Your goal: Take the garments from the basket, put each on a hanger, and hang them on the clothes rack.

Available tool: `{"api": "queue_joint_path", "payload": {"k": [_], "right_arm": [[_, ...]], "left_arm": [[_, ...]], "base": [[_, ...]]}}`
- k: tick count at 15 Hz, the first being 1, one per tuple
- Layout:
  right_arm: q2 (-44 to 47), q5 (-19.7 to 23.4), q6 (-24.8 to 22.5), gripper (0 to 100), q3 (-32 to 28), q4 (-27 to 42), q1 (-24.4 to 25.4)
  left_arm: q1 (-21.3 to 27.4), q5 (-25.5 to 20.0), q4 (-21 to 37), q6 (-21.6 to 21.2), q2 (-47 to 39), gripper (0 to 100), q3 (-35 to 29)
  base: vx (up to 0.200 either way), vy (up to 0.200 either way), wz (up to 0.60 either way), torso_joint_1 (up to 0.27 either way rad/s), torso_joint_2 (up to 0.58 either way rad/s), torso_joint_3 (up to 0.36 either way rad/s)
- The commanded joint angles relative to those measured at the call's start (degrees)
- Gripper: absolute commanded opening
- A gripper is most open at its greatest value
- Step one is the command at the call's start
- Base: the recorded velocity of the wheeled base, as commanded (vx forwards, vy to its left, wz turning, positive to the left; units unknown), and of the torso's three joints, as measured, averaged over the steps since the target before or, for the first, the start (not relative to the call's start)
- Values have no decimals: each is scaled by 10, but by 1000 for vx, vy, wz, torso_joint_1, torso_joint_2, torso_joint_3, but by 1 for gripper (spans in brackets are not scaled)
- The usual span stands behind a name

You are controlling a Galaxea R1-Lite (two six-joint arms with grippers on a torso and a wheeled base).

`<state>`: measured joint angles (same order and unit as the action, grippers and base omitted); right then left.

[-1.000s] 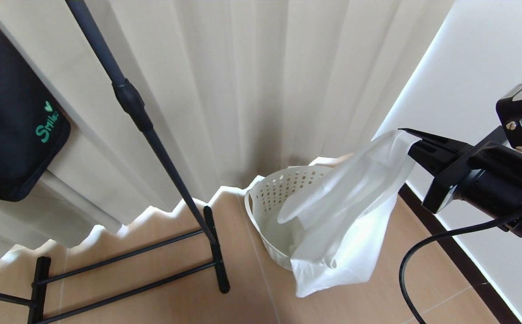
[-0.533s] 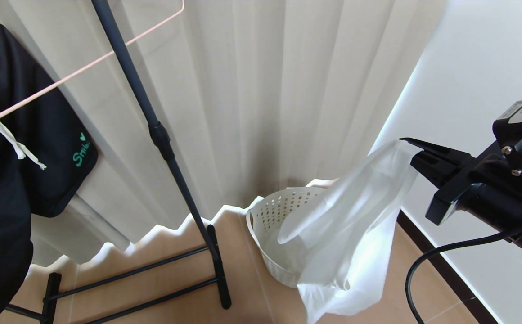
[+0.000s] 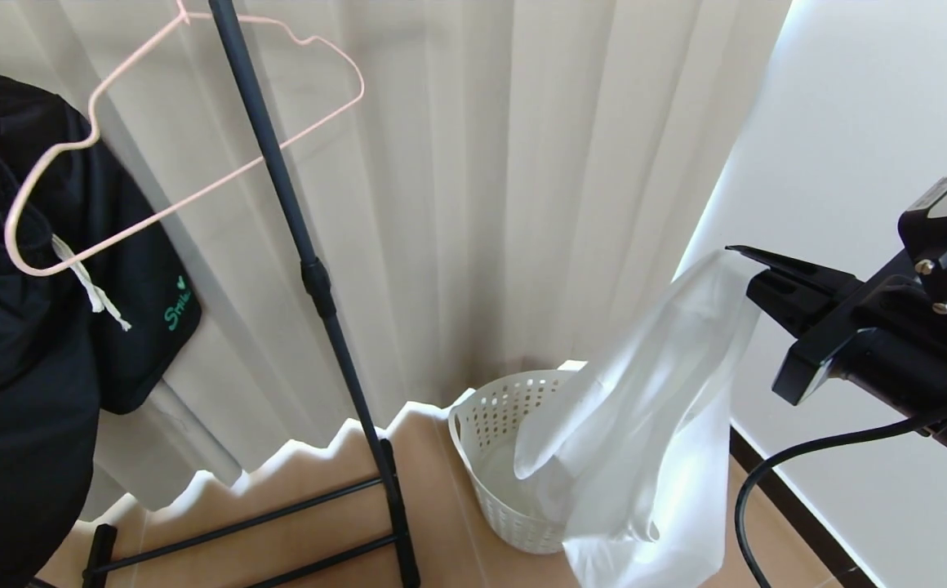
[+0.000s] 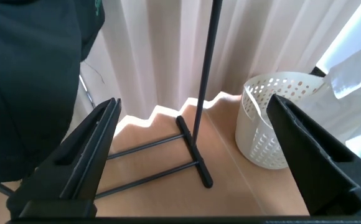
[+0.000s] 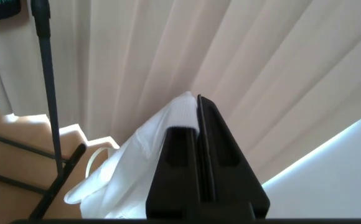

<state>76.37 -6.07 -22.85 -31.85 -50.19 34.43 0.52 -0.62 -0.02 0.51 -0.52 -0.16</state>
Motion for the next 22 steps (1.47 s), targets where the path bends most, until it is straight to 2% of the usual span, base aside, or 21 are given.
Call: {"api": "queue_joint_path", "payload": {"k": [1,4,22], "right_arm": [[1,0,0,0,0,0,0],[-1,-1,0,0,2,0,0],[7,-1,0,0,-1,0,0]], "left_arm": [[0,0,-1,0,-1,100,0],[0,0,-1,0,-1,100,1],[0,1,-1,0,-1,100,1]], "base": [[0,0,0,129,-403,-22],[0,0,0,167,-471,-129],[0,0,0,222,-518,-265]]}}
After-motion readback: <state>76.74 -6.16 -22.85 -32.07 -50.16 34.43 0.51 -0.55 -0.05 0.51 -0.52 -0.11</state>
